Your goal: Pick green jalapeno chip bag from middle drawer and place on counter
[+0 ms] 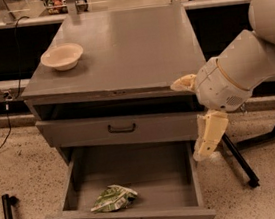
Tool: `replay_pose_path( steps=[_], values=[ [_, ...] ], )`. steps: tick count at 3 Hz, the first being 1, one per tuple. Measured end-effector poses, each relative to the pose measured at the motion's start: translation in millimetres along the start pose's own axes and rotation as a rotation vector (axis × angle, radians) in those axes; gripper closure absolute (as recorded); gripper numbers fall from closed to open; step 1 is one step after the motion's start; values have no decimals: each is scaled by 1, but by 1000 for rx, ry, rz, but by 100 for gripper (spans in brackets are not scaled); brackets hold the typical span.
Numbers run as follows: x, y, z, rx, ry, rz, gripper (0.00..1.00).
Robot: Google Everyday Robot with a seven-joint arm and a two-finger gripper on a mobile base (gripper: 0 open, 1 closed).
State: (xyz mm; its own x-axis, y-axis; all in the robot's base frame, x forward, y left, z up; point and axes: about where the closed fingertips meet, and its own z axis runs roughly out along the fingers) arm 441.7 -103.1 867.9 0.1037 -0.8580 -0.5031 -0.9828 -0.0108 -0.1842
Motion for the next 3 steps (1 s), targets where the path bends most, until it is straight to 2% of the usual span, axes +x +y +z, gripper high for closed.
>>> replay_pose_path(
  steps=[1,2,3],
  values=[
    [-17,-7,35,-11,-10,-81,0],
    [-46,-4,95,-20,-51,-201,0],
    [-48,-1,166,-18,-30,-262,0]
  ],
)
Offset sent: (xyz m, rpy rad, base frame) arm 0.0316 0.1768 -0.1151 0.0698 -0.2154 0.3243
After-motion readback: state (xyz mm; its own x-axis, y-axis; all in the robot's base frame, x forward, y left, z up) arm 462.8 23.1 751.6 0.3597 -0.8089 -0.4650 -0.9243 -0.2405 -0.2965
